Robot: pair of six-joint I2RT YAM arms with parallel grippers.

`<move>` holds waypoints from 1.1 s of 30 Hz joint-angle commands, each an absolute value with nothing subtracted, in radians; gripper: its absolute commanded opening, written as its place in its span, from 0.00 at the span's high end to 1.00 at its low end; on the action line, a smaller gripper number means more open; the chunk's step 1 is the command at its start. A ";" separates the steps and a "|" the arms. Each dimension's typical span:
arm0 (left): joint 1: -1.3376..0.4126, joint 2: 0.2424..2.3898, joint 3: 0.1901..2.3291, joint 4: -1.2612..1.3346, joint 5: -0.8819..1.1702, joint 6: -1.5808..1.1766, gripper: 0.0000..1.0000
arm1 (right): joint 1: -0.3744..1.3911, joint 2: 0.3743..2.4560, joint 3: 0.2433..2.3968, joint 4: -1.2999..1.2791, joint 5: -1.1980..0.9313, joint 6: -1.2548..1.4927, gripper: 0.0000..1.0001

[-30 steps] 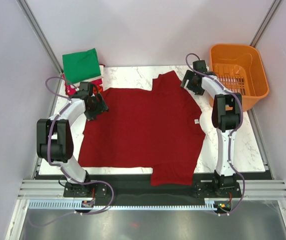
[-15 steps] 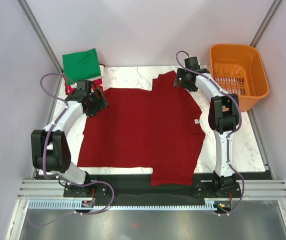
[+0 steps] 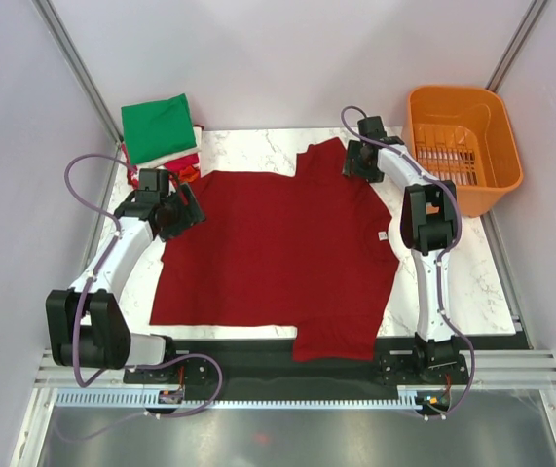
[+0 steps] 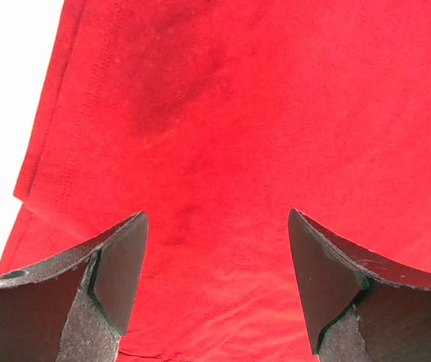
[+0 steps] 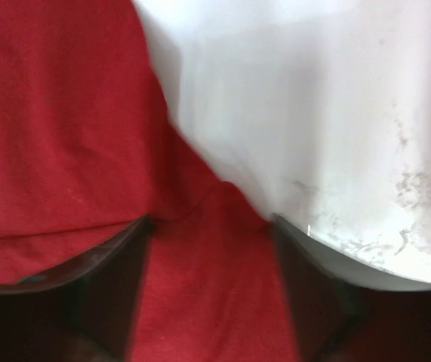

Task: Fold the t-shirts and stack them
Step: Flatten the tshirt out

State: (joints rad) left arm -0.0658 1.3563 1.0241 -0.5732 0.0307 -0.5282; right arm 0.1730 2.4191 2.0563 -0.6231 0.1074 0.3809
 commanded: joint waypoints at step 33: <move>-0.264 1.855 1.501 -0.603 -0.389 -0.443 0.43 | 0.185 2.284 2.125 -0.635 0.152 0.382 0.16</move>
